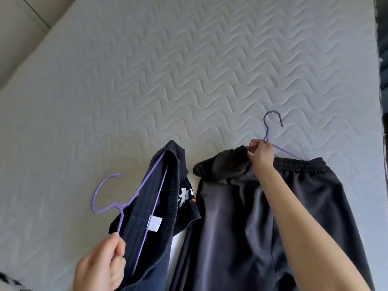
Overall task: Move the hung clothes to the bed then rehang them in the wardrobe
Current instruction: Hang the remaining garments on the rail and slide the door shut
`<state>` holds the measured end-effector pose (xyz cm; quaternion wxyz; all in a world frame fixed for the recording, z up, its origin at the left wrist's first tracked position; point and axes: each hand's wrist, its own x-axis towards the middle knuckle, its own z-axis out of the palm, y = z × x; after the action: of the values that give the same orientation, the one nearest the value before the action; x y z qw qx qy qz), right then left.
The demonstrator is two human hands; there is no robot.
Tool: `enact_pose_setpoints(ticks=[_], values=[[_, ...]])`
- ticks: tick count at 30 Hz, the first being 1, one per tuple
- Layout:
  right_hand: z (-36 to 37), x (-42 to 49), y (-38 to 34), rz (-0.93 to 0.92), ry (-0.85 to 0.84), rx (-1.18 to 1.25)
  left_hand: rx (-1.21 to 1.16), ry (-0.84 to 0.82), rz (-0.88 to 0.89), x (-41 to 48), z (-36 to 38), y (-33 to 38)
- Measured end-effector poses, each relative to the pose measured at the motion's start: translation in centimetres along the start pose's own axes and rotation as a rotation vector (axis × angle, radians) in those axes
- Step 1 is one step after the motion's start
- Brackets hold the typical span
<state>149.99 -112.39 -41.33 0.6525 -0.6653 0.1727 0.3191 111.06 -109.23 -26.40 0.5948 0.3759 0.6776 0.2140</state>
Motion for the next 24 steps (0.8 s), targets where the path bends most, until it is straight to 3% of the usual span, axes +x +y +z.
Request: enact_pose_setpoints(ticks=[4,6,7,10,14,18,24], values=[[-3.5,-10.2,0.0,-0.115,-0.104,0.006,-0.092,0.0,-0.05,-0.4,-4.4,1.0],[-5.3,-15.9,0.0,-0.111,-0.185,0.073,-0.001,-0.191,-0.041,-1.5,-7.2,1.8],[-6.1,-18.8,0.0,-0.103,-0.209,0.091,0.023,-0.196,-0.026,-2.4,-8.2,2.3],[-8.4,-27.0,0.1,-0.086,-0.274,0.053,-0.212,-0.076,-0.045,-5.6,-11.5,3.0],[-10.1,-37.9,-1.4,-0.108,-0.363,-0.028,-0.217,0.051,-0.009,-11.5,-16.3,4.8],[-9.5,-48.4,-1.0,-0.138,-0.493,-0.247,-0.17,0.208,0.165,-18.7,-23.5,6.1],[-8.5,-66.0,1.4,-0.211,-0.785,-0.406,-0.204,0.242,0.253,-26.9,-37.7,3.5]])
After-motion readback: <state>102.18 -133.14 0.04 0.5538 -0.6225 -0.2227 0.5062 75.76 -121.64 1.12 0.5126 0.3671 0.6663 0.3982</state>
